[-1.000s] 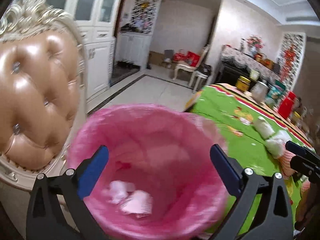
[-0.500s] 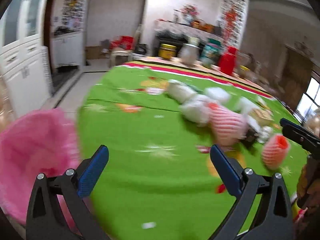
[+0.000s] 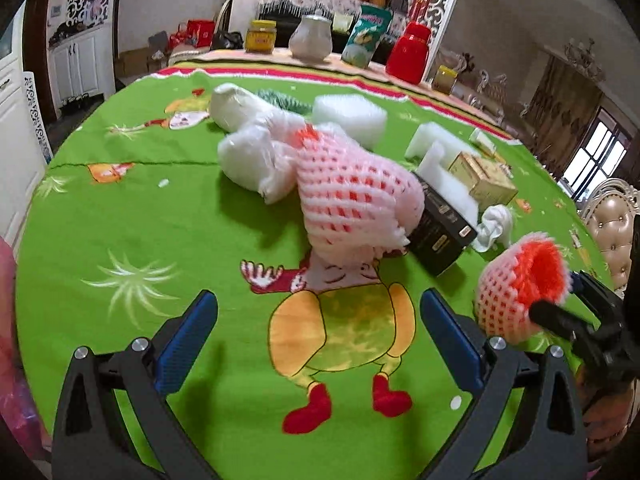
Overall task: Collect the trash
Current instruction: 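Grasp a pink foam net with the right tool while the left tool grasps another, then carry both pink foam nets to the pink bin and release them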
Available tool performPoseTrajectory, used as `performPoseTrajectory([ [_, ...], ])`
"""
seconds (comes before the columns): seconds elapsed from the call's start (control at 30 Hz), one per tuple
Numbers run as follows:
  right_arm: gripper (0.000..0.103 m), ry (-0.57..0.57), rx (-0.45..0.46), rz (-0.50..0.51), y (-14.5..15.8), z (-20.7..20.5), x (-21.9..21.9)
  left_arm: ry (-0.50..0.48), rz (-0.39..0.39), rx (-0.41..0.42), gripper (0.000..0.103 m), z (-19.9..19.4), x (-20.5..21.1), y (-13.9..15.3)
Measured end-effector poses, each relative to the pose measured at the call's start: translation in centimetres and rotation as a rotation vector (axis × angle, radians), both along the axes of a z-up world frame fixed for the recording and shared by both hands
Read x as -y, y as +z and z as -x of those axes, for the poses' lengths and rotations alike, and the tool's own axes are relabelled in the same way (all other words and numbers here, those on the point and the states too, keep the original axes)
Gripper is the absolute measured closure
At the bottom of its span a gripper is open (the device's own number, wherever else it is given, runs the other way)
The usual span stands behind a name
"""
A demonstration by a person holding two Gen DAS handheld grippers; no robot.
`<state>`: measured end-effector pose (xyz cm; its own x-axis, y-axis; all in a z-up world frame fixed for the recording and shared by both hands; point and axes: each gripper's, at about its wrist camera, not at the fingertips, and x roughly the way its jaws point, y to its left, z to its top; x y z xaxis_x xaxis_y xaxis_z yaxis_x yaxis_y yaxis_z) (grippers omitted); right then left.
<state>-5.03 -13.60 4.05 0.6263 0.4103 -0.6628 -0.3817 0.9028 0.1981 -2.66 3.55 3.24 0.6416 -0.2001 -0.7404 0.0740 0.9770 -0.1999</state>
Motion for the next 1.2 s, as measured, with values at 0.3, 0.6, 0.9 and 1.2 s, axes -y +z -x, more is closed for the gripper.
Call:
performPoseTrajectory([
  [0.3,0.048,0.011,-0.022,-0.040,-0.1,0.4,1.0,-0.023,0.005,-0.024,0.005,-2.3,1.9,-0.3],
  [0.6,0.056,-0.117,0.004,-0.112,0.8,0.5,4.6,-0.007,-0.060,0.053,0.029,-5.4,4.5,0.3],
  [0.9,0.056,-0.130,0.021,-0.127,1.1,0.8,4.7,-0.054,0.019,0.130,0.067,-4.9,3.6,0.5],
  [1.2,0.056,-0.157,0.034,-0.150,1.2,0.7,5.3,-0.046,0.124,0.149,0.067,-4.2,1.9,0.7],
])
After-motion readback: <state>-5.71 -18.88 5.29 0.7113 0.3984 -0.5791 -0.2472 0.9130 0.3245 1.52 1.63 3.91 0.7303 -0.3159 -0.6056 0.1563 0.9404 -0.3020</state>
